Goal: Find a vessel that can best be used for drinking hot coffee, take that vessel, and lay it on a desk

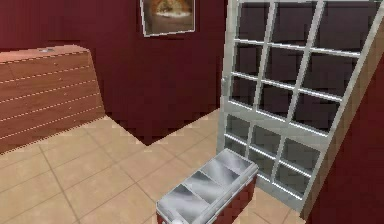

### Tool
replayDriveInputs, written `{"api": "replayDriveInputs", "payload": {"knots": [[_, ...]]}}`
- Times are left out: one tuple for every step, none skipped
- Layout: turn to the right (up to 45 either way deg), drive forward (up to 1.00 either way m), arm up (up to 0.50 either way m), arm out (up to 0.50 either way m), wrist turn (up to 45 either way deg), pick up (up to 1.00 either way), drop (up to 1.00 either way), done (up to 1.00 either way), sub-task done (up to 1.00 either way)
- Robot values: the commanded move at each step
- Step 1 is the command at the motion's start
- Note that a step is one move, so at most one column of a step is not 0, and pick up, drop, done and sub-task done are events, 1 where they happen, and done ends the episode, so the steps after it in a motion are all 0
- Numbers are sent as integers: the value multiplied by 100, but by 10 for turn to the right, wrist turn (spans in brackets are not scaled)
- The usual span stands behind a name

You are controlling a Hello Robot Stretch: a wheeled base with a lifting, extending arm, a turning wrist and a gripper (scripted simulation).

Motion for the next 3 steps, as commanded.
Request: {"api": "replayDriveInputs", "payload": {"knots": [[120, 0, 0, 0, 0, 0, 0, 0, 0], [-450, 0, 0, 0, 0, 0, 0, 0, 0], [-120, 0, 0, 0, 0, 0, 0, 0, 0]]}}
